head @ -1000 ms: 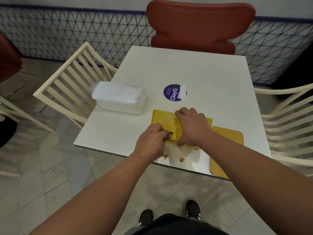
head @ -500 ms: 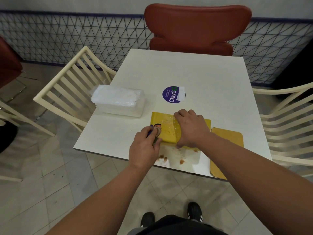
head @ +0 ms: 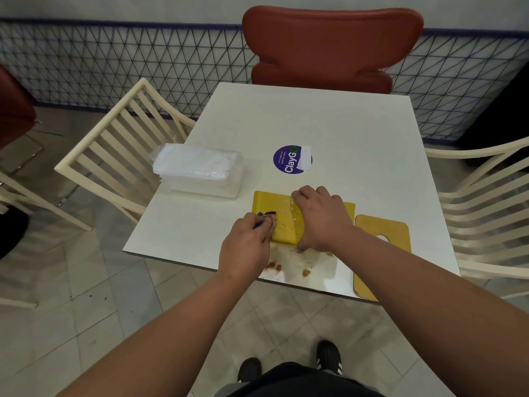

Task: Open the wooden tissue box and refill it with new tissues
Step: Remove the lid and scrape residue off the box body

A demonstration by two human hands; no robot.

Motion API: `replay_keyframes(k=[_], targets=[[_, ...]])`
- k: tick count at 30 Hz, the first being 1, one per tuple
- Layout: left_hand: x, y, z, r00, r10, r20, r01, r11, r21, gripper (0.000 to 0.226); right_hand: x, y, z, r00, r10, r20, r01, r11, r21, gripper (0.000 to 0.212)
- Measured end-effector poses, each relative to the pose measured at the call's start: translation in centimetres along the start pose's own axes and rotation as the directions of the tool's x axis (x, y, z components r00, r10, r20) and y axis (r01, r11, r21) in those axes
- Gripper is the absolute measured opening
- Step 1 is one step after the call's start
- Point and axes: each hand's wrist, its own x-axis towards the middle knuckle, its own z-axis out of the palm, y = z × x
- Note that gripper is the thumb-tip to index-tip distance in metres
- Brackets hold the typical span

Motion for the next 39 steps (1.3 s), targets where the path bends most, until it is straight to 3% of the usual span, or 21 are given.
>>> replay_keyframes(k=[6,10,14,21,26,32,39], targets=[[4.6,1.0,0.4,0.995,-0.101,0.019,0.101,0.995,-0.021,0.024,0.0,0.0,0.0,1.0,0.005,-0.005,-0.005,1.0,-0.005,0.114],[2.0,0.5,0.3,1.0,-0.003,-0.023,0.004,1.0,0.03,0.021,0.2,0.1,-0.1,1.0,0.003,-0.001,-0.003,1.0,0.0,0.114],[-0.6,0.1,0.0,0.997,0.072,-0.008,-0.072,0.997,-0.009,0.032,0.2,0.1,-0.1,1.0,-0.004,-0.005,0.004,1.0,-0.007,0.115],[5.2,0.6,0.6,1.0,0.008,-0.013,-0.007,0.997,0.074,0.016,0.1,0.1,-0.1,1.0,0.0,-0.004,0.0,1.0,-0.005,0.113],[2.0,0.3,0.2,0.997,0.063,-0.037,-0.061,0.997,0.036,0.017,-0.1,0.4,-0.2,0.999,-0.031,-0.021,0.031,1.0,0.004,0.116],[1.7,0.4,0.2,0.999,0.025,-0.024,-0.024,0.999,0.032,0.017,-1.3,1.4,-0.6,1.0,0.001,-0.025,-0.001,1.0,-0.03,0.121],[0.6,1.0,0.7,0.999,0.034,-0.031,-0.033,0.999,0.013,0.016,-1.9,1.9,-0.1,0.999,0.038,-0.033,-0.038,0.999,-0.01,0.103]])
